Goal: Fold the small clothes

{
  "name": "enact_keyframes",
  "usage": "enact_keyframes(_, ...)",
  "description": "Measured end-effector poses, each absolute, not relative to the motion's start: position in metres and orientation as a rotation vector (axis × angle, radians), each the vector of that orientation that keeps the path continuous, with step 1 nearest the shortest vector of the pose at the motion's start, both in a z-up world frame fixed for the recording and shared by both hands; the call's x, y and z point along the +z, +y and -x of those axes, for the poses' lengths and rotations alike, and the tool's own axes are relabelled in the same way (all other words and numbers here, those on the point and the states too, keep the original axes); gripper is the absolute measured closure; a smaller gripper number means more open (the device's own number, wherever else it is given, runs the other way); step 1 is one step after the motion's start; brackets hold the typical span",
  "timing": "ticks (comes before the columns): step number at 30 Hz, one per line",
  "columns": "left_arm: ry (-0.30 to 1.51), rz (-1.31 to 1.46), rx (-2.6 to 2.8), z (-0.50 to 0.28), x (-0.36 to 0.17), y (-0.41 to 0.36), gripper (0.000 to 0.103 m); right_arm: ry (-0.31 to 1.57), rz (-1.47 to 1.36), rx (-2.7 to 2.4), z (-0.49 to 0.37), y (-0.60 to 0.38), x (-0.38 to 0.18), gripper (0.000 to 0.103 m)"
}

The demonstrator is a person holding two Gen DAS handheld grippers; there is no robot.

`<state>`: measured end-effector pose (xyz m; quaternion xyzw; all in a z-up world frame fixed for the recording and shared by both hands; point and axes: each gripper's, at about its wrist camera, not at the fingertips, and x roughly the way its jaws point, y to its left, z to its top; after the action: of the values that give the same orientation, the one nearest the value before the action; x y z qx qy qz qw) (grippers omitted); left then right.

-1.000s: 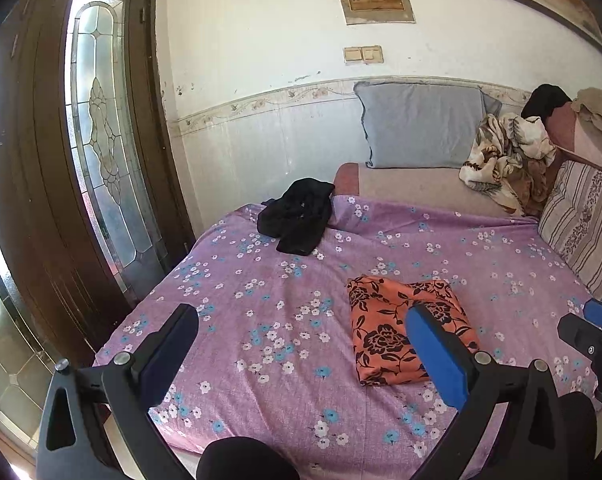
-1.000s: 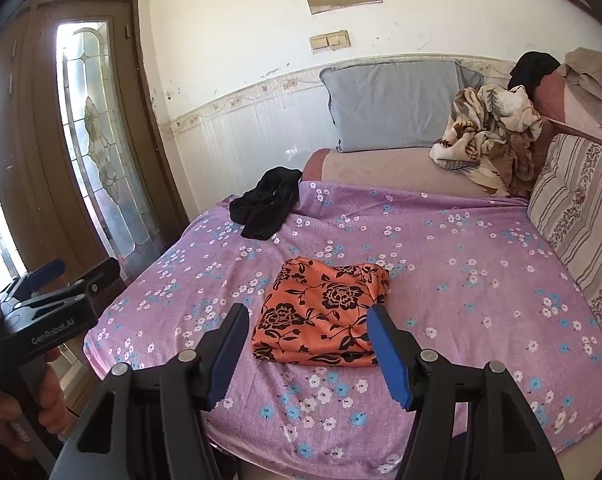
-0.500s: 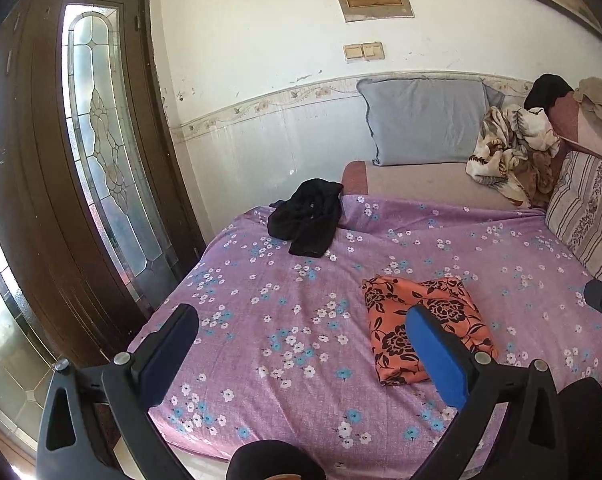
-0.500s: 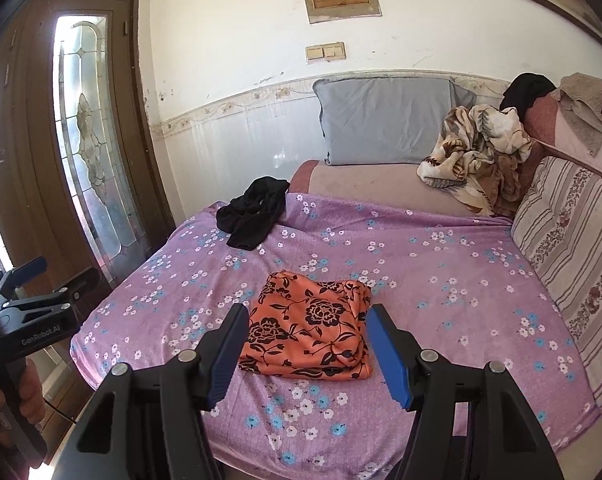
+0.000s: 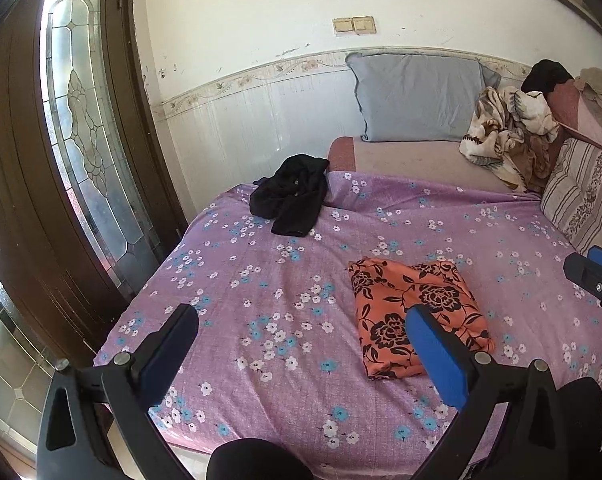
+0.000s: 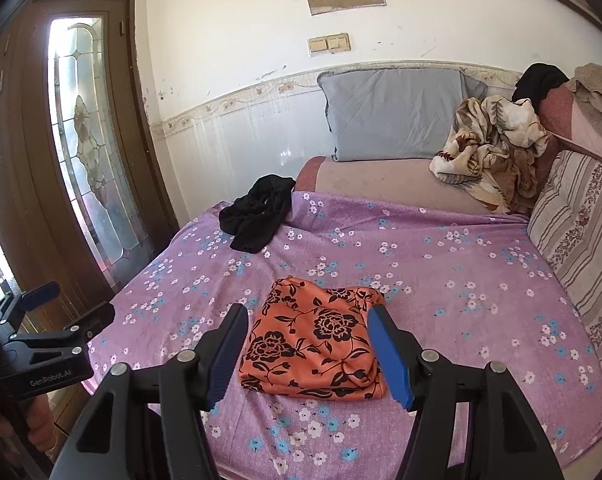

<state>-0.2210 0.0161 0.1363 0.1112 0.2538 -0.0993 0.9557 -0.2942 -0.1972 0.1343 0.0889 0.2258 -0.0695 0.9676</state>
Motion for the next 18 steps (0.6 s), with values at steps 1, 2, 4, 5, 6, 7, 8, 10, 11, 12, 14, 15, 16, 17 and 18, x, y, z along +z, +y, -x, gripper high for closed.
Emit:
enact_keyframes(1, 0.516, -0.218, -0.197, 0.219, 0.137, 0.017, 0.0, 0.455, -0.182, -0.14, 0.293, -0.198, 0.134, 0.037)
enact_keyframes(2, 0.517, -0.213, -0.192, 0.217, 0.137, 0.017, 0.0, 0.455, -0.184, -0.139, 0.292, -0.198, 0.134, 0.037)
enact_keyframes(4, 0.512, -0.212, -0.186, 0.213, 0.138, 0.017, 0.0, 0.456, -0.182, -0.133, 0.291, -0.197, 0.134, 0.037)
enact_keyframes(5, 0.508, -0.215, -0.183, 0.212, 0.139, 0.016, 0.0, 0.456, -0.179, -0.131, 0.29, -0.196, 0.133, 0.037)
enact_keyframes(6, 0.504, -0.219, -0.181, 0.211, 0.139, 0.015, 0.0, 0.458, -0.175, -0.13, 0.289, -0.195, 0.132, 0.037)
enact_keyframes(7, 0.501, -0.223, -0.181, 0.21, 0.139, 0.014, 0.0, 0.461, -0.168, -0.13, 0.288, -0.194, 0.131, 0.037)
enact_keyframes(8, 0.499, -0.227, -0.181, 0.21, 0.139, 0.012, 0.0, 0.465, -0.162, -0.128, 0.287, -0.193, 0.13, 0.037)
enact_keyframes(10, 0.501, -0.227, -0.187, 0.208, 0.139, 0.01, 0.0, 0.473, -0.156, -0.124, 0.286, -0.191, 0.127, 0.037)
enact_keyframes(11, 0.502, -0.225, -0.191, 0.207, 0.139, 0.009, 0.0, 0.477, -0.156, -0.123, 0.286, -0.191, 0.125, 0.037)
enact_keyframes(12, 0.504, -0.222, -0.19, 0.206, 0.138, 0.008, 0.0, 0.48, -0.157, -0.124, 0.286, -0.191, 0.124, 0.037)
enact_keyframes(14, 0.51, -0.216, -0.19, 0.205, 0.137, 0.006, 0.0, 0.486, -0.159, -0.132, 0.287, -0.193, 0.12, 0.037)
enact_keyframes(15, 0.513, -0.214, -0.191, 0.204, 0.137, 0.005, 0.0, 0.489, -0.159, -0.14, 0.289, -0.195, 0.118, 0.037)
enact_keyframes(16, 0.513, -0.214, -0.19, 0.203, 0.136, 0.004, 0.0, 0.493, -0.159, -0.149, 0.29, -0.197, 0.117, 0.037)
enact_keyframes(17, 0.512, -0.213, -0.187, 0.202, 0.136, 0.003, 0.0, 0.499, -0.161, -0.158, 0.291, -0.2, 0.114, 0.037)
enact_keyframes(18, 0.511, -0.212, -0.184, 0.201, 0.136, 0.002, 0.0, 0.503, -0.165, -0.166, 0.292, -0.203, 0.113, 0.037)
